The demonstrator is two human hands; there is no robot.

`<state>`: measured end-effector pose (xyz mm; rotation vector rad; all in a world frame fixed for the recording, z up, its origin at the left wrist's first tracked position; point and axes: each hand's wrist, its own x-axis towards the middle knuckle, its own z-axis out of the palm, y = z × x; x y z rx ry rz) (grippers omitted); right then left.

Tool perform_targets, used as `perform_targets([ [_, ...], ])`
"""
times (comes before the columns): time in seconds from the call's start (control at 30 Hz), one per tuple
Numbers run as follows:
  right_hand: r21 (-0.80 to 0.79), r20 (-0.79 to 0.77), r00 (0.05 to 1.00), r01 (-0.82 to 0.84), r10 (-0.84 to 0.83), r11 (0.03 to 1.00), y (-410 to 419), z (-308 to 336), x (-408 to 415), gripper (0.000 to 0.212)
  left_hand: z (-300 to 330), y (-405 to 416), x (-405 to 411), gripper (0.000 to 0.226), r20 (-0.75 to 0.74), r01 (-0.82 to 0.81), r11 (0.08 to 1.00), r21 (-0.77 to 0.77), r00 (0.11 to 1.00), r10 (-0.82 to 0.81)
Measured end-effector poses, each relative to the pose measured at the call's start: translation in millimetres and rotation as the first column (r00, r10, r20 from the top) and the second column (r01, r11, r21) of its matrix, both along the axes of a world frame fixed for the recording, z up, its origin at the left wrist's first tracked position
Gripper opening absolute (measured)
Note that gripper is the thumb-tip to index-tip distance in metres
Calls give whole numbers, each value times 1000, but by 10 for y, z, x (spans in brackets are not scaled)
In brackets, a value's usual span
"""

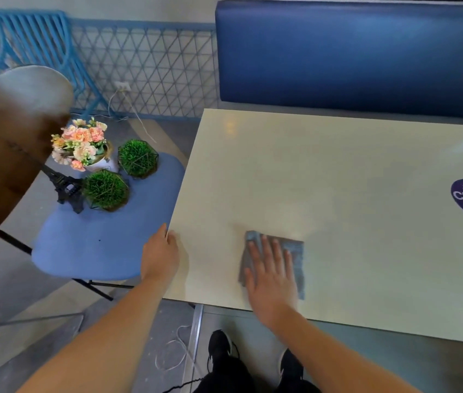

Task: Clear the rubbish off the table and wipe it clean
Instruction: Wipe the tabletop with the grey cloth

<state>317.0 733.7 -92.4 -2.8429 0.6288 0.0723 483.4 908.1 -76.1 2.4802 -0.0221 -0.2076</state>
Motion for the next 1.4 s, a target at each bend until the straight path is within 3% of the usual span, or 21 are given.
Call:
perform_targets([
  [0.17, 79, -3, 979, -204, 205, 976, 869, -17, 650, 59, 78, 23, 171, 59, -106, -62, 998, -1, 992, 62],
  [0.23, 81, -42, 944, -323, 327, 943, 1035, 32, 816, 59, 85, 32, 266, 61, -141, -55, 997, -50, 989, 48],
  [0.33, 104, 27, 916, -400, 400, 911, 883, 10, 923, 59, 60, 16, 400, 59, -117, 15, 997, -78, 993, -24],
  [0.4, 87, 80, 960, -275, 268, 957, 563, -10, 871, 57, 27, -24, 474, 51, -51, 67, 996, -63, 996, -70],
  [0.5, 98, 40, 999, -8, 4, 995, -84, -46, 640, 58, 25, -111, 563, 51, -16, 106, 990, -96, 994, -108],
  [0.63, 37, -31, 971, 240, -239, 970, -756, 14, 369, 56, 118, -207, 653, 56, -70, 66, 994, -86, 995, -72],
  [0.77, 54, -38, 894, 447, -446, 893, -642, 40, 589, 58, 119, -182, 724, 58, -102, 66, 995, -80, 992, -74],
  [0.83, 75, 4, 928, 372, -373, 925, -328, 25, 868, 60, 111, -149, 730, 56, -125, 62, 997, -50, 990, -68],
  [0.93, 90, 16, 992, 122, -124, 988, 287, 18, 1283, 64, 99, -129, 760, 52, -129, 90, 996, -6, 988, -90],
  [1.03, 73, -22, 993, -113, 115, 991, 772, 19, 1521, 59, 94, -109, 812, 46, -137, 100, 995, -16, 985, -101],
  [1.13, 66, 17, 983, -184, 184, 981, 723, -14, 1546, 54, 79, -106, 866, 44, -159, 106, 994, -20, 981, -108],
  [1.2, 83, -3, 992, -126, 126, 989, 404, -39, 1483, 56, 60, -141, 903, 45, -163, 105, 993, -54, 980, -112],
  [1.4, 31, -27, 942, 335, -334, 942, -944, -39, 841, 55, 68, -471, 1007, 34, -101, 129, 987, -101, 985, -139],
])
